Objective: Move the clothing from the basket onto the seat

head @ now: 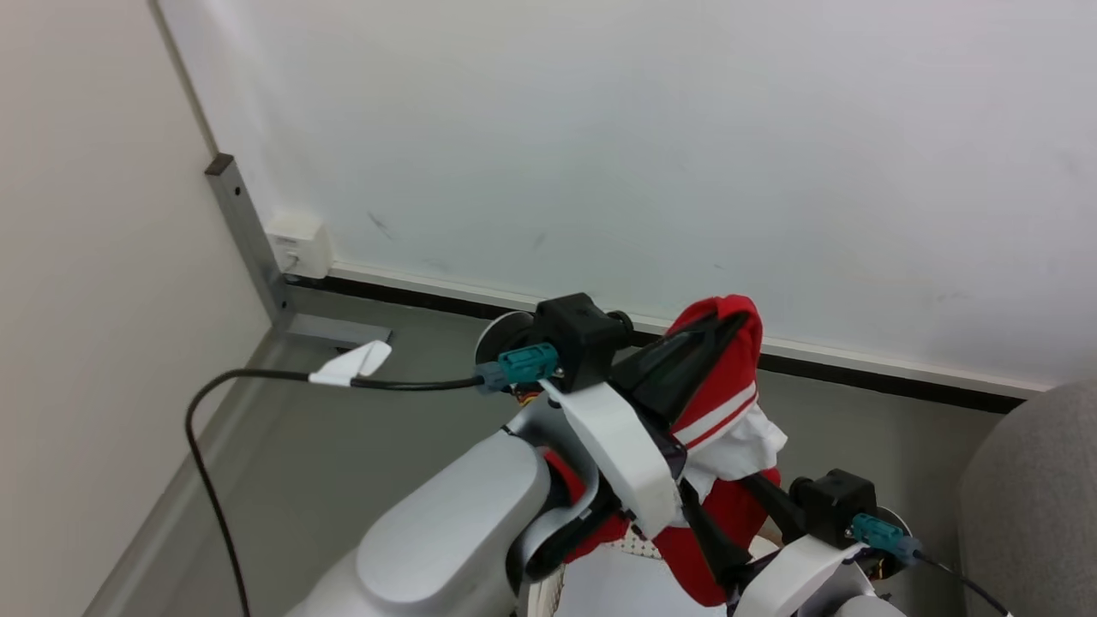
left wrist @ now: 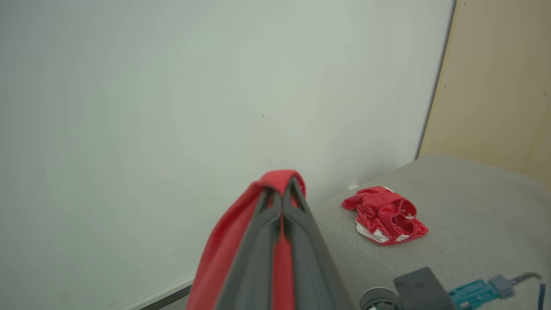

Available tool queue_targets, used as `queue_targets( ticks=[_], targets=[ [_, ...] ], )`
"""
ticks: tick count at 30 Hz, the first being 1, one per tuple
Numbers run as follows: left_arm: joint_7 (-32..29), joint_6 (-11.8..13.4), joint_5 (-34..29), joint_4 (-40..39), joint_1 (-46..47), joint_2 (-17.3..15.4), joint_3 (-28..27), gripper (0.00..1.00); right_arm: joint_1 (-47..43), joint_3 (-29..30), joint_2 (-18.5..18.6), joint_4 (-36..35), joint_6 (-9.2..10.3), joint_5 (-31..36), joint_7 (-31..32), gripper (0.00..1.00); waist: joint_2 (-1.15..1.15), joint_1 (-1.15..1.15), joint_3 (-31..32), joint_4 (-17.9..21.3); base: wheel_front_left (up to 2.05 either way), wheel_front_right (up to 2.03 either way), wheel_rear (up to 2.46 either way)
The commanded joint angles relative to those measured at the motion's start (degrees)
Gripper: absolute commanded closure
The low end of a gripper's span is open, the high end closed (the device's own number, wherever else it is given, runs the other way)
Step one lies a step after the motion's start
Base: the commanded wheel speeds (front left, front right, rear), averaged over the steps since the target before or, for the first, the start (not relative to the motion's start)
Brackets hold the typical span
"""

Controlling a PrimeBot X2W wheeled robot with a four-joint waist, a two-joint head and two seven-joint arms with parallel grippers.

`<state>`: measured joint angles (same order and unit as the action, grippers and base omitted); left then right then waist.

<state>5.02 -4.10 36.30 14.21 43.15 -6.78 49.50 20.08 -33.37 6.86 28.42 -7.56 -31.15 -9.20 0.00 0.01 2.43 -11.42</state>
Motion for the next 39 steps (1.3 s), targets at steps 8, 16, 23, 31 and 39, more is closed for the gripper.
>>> queue_targets(
  ticks=[8,16,23,31,39],
  targets=[
    [-1.7,-0.1,-0.6,-1.4,-0.9,0.3,2.2,1.00,6.6,-4.5,-1.1,7.7,0.15,-5.5,-5.3,0.02,0.00,-0.01,1.2,-5.1,0.00,0.00,0.00],
    [-1.8,0.5,-0.1,-2.0,-1.3,-0.8,2.1,1.00,8.4,-4.7,-0.6,7.5,0.15,-6.5,-5.9,1.00,0.00,-0.01,1.1,-5.3,0.00,0.00,0.00],
    [-1.4,1.1,0.3,-1.3,-1.7,-1.6,1.7,1.00,7.0,-4.2,0.0,6.2,0.15,-5.9,-6.0,1.00,0.00,-0.01,0.9,-4.2,0.00,0.00,0.00],
    [-0.4,1.5,0.6,-0.2,-2.3,-2.4,1.3,1.00,6.1,-2.6,0.7,4.1,0.15,-5.1,-6.0,1.00,0.00,-0.01,0.5,-2.5,0.00,0.00,0.00],
    [0.2,1.9,0.9,0.1,-2.5,-2.9,1.1,1.00,4.8,0.7,1.9,0.2,0.15,-2.1,-6.0,1.00,0.00,-0.01,0.2,0.0,0.00,0.00,0.00]
  ],
)
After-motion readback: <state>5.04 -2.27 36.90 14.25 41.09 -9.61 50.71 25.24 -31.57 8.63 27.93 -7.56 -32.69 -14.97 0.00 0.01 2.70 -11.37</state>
